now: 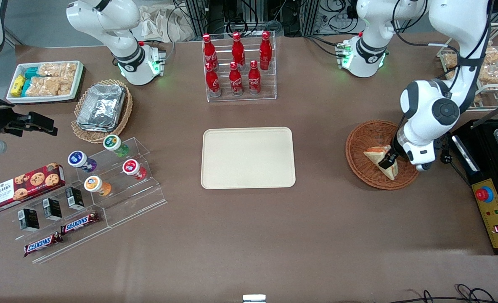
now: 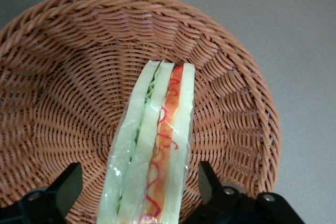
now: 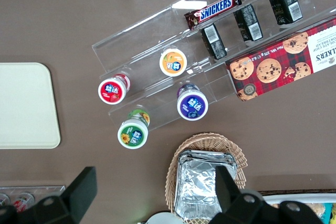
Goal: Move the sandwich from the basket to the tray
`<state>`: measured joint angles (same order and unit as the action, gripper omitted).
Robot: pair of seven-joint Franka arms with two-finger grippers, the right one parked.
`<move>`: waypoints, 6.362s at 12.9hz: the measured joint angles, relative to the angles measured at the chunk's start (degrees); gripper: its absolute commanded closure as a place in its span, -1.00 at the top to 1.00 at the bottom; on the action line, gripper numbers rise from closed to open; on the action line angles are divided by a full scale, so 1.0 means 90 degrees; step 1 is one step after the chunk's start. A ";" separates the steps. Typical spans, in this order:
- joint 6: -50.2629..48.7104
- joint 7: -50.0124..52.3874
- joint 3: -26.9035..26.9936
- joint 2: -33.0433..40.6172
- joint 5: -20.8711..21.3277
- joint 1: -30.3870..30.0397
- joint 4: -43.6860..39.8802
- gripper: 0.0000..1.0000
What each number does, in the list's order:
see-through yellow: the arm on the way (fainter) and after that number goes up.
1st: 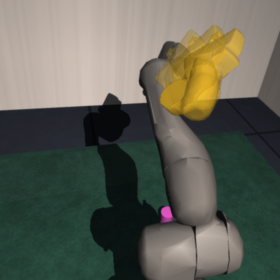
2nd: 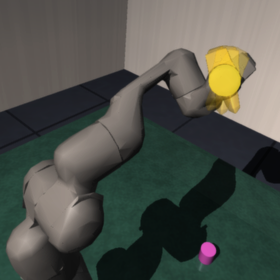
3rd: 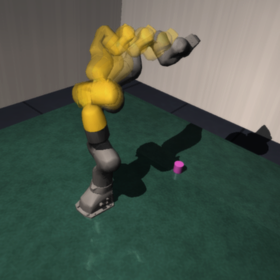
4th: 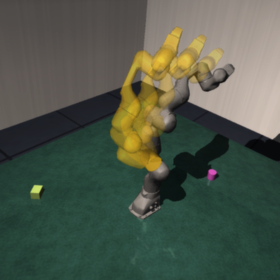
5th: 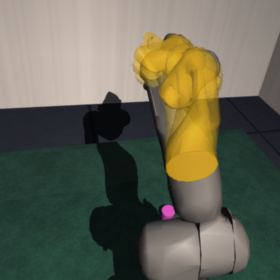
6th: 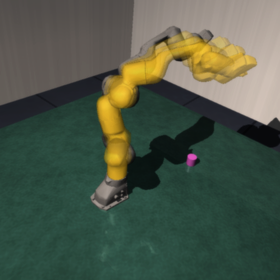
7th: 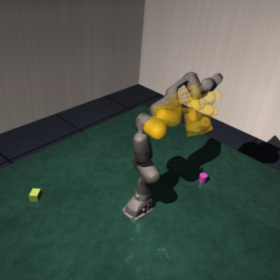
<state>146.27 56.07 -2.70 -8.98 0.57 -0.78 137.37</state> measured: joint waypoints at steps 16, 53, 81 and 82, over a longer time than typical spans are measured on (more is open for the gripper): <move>-0.3888 -0.1772 -0.0531 0.0616 0.0043 0.0068 -0.2461 -1.00; -0.2375 0.0189 -0.2977 -0.2980 0.2125 0.1801 -0.4065 1.00; -0.5292 -0.6175 0.0793 0.1774 -0.0195 0.1210 -0.3539 1.00; -0.5215 -0.6506 0.0935 0.1782 -0.0195 0.1208 -0.3451 1.00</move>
<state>99.33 -2.48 5.72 7.06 -1.18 10.09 106.30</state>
